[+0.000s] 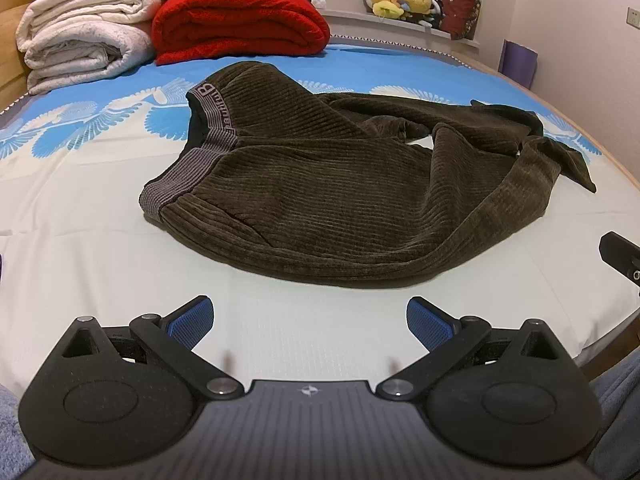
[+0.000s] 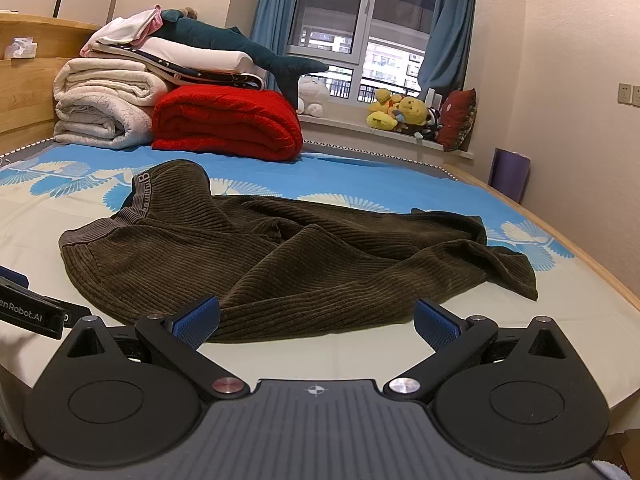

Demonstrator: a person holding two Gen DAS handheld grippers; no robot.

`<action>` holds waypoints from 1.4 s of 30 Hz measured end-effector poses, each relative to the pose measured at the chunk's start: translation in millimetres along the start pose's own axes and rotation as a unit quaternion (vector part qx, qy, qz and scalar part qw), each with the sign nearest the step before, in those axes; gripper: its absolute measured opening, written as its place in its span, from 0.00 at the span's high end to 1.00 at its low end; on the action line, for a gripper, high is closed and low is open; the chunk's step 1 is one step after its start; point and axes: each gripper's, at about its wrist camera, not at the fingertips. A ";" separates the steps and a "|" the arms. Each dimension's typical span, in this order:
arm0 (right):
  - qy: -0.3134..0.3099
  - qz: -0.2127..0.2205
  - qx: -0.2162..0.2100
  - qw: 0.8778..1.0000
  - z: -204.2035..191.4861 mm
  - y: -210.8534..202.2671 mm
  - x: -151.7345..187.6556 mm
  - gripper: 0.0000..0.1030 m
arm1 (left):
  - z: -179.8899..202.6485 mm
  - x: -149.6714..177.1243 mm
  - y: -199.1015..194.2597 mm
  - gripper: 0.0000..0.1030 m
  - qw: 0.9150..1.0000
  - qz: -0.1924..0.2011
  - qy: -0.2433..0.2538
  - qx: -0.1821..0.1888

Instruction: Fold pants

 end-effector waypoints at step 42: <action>0.535 -0.169 0.009 0.828 196.1 171.7 30.3 0.01 | -136.3 -105.4 105.8 0.97 0.941 0.017 -0.333 0.049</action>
Point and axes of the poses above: each gripper's, at about its wrist camera, not at the fingertips, and y roughly the way its jaws point, z to its right, x to its underside, and after that the axes turned 8 degrees about -y, right-handed
